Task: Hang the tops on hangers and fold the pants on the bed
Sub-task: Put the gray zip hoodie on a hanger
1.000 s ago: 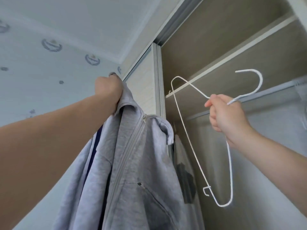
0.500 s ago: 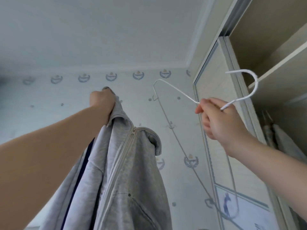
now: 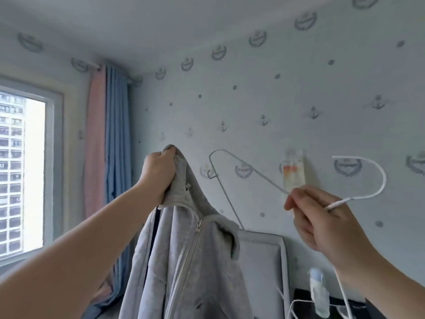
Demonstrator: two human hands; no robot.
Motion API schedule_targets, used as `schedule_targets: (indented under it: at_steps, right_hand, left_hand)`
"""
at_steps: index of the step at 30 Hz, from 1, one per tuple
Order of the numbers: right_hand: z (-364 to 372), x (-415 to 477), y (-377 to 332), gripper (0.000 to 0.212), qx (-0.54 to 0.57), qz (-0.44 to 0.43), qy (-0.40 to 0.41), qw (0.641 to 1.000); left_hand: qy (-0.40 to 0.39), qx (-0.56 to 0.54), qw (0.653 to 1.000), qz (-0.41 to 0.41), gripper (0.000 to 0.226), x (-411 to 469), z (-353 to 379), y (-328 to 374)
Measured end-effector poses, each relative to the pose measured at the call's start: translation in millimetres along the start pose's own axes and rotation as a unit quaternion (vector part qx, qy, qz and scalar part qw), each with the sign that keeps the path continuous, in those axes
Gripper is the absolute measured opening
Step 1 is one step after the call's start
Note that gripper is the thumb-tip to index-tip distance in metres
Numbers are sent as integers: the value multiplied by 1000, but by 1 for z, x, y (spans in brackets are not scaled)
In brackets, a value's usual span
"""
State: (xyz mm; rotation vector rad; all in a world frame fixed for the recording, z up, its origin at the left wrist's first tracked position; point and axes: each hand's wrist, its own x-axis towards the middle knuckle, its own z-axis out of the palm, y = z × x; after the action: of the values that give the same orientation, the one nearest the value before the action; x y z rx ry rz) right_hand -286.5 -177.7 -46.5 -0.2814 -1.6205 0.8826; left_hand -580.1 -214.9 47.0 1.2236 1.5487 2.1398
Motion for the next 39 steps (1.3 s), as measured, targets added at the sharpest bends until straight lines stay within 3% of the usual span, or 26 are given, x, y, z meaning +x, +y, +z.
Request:
schedule_targets:
  at_steps: [3,7,9,13,18,22,26,28,34,39]
  right_hand:
    - [50,-35,36,33,44,31,-25,998]
    - [113,-101,91,32,76,87,-81,990]
    - [136,-137,113,32,73,118,-97,986]
    - [166,-201,145,32,76,204,-113,970]
    - [182,-262,170,42,67,305,-168,935]
    - [186,-296,184,57,12,340,-219,915]
    - [192,-319,191,44,-47,336,-263,903]
    - [199,-326,190,39,-60,337,-273,899]
    - [238,-336,204,34,-66,357,-268,892]
    - [247,-339,206,30,-2,345,-221,912]
  left_hand:
    - [7,45,999,-30,44,-20,-60,-52]
    - [10,120,991,-64,41,-60,-137,-137]
    - [22,168,982,-81,52,-83,-169,-178]
    - [29,238,963,-121,31,-131,-216,-256]
    - [17,315,935,-162,25,-196,-251,-313]
    - [-12,318,930,-181,13,-242,-260,-331]
    - [-44,326,926,-186,5,-265,-264,-331]
    - [-78,336,919,-188,17,-272,-257,-323]
    - [-188,290,921,-180,14,-296,-223,-295]
    - [-272,300,895,-189,15,-299,-222,-291]
